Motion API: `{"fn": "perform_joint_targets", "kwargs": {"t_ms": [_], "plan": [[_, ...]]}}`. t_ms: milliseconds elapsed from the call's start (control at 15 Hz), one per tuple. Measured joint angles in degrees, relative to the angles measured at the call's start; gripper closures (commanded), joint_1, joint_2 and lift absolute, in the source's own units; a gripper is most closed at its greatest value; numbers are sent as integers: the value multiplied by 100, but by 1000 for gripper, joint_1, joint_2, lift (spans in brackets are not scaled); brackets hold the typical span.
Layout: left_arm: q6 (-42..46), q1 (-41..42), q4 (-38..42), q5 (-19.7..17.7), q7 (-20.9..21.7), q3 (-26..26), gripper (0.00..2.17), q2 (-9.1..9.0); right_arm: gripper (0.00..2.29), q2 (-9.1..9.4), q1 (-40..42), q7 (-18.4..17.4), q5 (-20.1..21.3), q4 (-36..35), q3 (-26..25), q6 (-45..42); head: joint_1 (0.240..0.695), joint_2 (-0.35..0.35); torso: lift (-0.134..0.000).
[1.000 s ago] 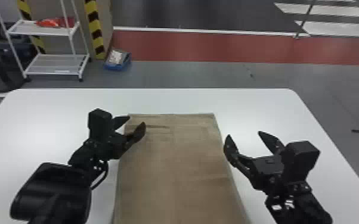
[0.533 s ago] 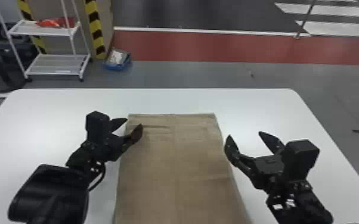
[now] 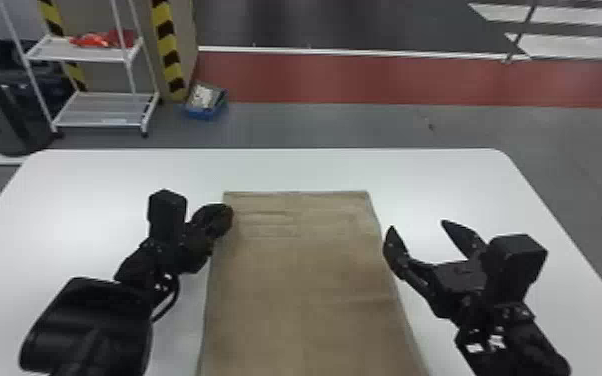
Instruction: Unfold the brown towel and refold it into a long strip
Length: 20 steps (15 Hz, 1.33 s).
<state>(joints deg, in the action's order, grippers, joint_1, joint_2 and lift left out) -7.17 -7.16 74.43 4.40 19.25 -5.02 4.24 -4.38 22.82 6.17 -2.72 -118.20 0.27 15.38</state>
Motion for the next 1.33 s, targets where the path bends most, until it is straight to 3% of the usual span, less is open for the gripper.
{"fn": "perform_joint_targets", "kwargs": {"t_ms": [133, 200, 600, 800, 1067, 1333], "plan": [[0, 48, 43, 5, 0, -1, 1686, -2, 137, -16, 3, -1, -9, -1, -1, 5, 695, -61, -122], [-2, 89, 86, 3, 0, 0, 1720, -2, 137, -20, 3, 0, -16, -2, -1, 5, 695, -61, -122], [-483, 624, 1185, -120, 81, 117, 1744, -1, 137, -35, -15, 2, -69, 13, 12, 5, 695, -59, -122], [-1215, 979, 2258, -153, 28, 27, 1744, -5, 137, -42, -42, -3, -76, 58, 33, 5, 695, -64, -122], [-2900, 1412, 3908, -263, -88, -495, 1744, -2, 137, -53, -81, -220, -180, 105, -97, 21, 695, -133, -122], [-3632, 1569, 4586, -271, -119, -1059, 1740, -2, 137, -71, -51, -299, -340, 156, -324, 10, 695, -231, -122]]}}
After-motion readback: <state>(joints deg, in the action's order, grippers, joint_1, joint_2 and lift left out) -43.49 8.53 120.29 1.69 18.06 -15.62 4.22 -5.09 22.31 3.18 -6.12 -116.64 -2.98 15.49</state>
